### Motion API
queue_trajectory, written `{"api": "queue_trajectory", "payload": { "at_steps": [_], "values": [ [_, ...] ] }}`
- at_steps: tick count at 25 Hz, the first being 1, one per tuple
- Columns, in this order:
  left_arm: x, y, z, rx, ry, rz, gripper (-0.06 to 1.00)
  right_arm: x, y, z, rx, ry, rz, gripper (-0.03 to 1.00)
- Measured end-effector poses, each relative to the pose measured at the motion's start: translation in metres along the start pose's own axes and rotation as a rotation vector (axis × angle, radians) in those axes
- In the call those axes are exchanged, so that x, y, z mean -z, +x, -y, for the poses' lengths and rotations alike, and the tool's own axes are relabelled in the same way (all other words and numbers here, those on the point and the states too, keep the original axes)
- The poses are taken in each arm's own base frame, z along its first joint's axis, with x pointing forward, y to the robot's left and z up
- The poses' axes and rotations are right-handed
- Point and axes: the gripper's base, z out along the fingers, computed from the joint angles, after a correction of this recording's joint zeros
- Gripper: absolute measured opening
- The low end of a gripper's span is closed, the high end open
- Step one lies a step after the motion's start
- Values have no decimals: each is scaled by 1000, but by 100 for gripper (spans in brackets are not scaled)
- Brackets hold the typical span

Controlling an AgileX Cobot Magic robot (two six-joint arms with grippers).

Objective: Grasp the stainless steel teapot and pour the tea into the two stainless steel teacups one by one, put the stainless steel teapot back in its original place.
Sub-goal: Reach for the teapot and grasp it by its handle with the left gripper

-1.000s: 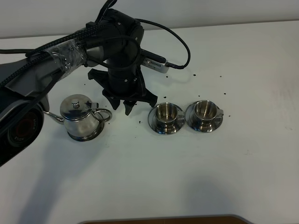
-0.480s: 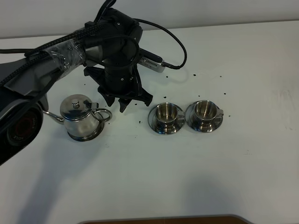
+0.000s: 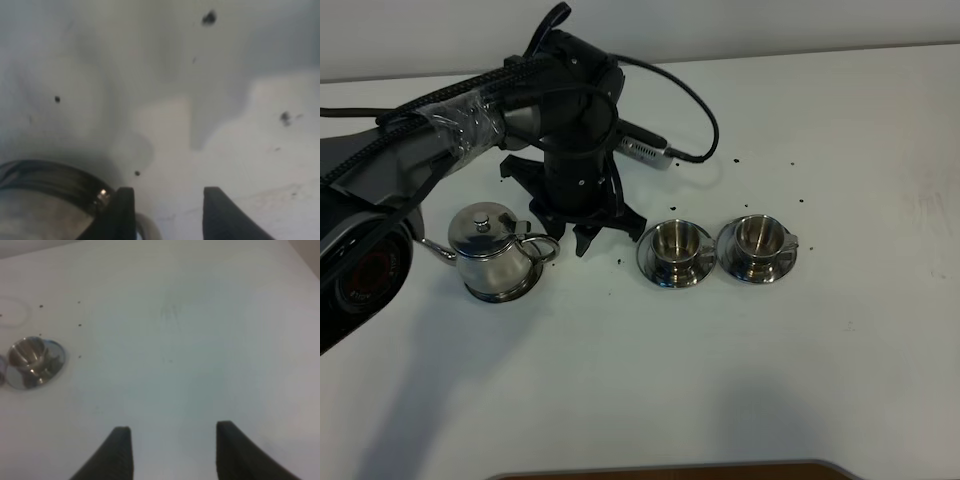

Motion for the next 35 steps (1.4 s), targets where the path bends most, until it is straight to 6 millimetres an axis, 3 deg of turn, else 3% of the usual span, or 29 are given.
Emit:
{"api": "queue_trajectory", "payload": {
  "at_steps": [17,26,35],
  "values": [
    [-1,2,14,-66,78,-12,37,0,0,0,0,0,0,39],
    [-2,2,6,-62,20,-10,37,0,0,0,0,0,0,39],
    [-3,8,7,-55,79,-30,37,0,0,0,0,0,0,39]
  ]
}}
